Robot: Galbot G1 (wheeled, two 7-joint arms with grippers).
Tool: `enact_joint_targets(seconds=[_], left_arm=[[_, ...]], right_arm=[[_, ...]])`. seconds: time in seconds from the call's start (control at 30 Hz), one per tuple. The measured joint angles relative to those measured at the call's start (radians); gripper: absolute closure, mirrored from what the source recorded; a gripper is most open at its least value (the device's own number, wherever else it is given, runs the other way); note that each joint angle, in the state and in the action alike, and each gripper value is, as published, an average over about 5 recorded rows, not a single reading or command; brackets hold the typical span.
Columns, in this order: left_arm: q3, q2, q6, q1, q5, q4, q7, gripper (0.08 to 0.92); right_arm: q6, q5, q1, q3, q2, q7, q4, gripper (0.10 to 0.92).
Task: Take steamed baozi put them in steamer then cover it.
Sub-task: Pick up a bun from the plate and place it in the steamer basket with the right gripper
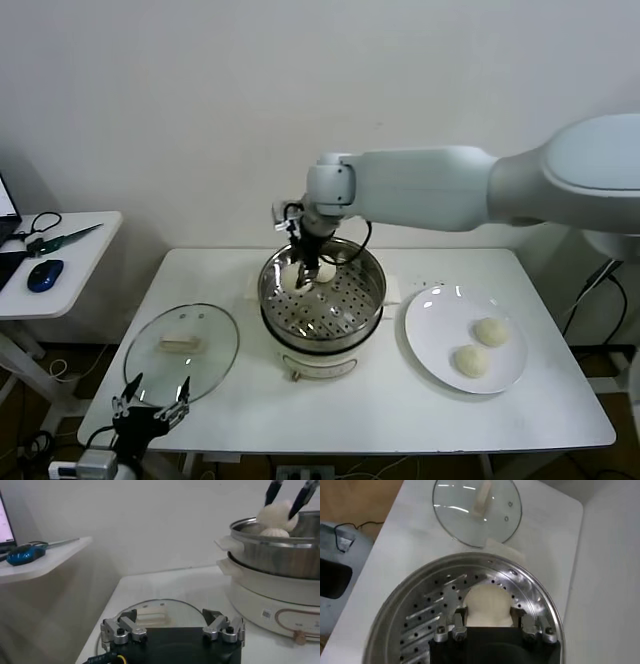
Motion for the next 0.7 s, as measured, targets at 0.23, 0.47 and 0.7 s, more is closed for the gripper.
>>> enact_joint_targets(seconds=[0.23, 0.47, 0.7], left_arm=[[0.0, -0.001, 0.0, -0.002, -0.001, 0.005, 0.0, 0.177], [-0.001, -0.003, 0.003, -0.003, -0.001, 0.003, 0.0, 0.177], [-0.003, -0.004, 0.006, -0.003, -0.001, -0.002, 0.0, 0.177]], right_arm=[[-0.009, -0.028, -0.074, 0.008, 0.034, 0.02, -0.059, 0.431], [-0.005, -0.043, -0.098, 0.017, 0.042, 0.023, -0.085, 0.405], [0.023, -0.061, -0.079, 0.021, 0.021, -0.005, -0.067, 0.231]])
